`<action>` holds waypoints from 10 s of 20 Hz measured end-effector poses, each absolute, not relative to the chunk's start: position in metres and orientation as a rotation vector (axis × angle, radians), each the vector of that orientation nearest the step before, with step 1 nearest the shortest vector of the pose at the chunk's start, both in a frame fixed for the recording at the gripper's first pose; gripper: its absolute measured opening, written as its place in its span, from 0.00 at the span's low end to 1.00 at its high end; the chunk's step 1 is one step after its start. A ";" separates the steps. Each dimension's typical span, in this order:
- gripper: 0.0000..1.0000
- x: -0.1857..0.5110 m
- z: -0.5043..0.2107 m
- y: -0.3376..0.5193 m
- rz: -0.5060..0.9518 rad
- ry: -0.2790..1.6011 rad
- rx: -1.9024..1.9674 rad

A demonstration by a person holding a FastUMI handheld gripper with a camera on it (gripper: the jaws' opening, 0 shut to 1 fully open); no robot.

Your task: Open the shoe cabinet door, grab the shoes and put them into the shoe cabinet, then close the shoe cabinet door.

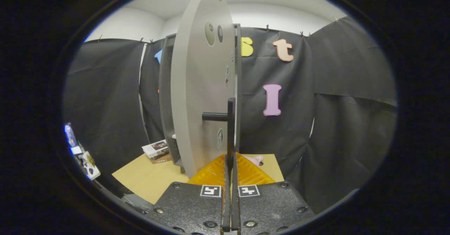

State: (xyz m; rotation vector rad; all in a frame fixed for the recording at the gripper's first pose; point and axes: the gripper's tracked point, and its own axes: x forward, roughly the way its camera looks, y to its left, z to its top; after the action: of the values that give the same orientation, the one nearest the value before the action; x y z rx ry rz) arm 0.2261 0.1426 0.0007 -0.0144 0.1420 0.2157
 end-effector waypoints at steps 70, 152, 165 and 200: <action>0.15 0.368 -0.444 0.364 0.223 0.876 0.013; 1.00 0.242 0.039 0.346 0.310 0.071 -0.030; 1.00 0.146 0.050 0.124 -0.016 0.015 0.036; 0.95 0.266 0.013 0.187 0.380 0.180 0.023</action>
State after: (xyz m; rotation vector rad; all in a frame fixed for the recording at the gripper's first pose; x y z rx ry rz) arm 0.2658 0.1875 0.0130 0.0232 0.1799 0.3795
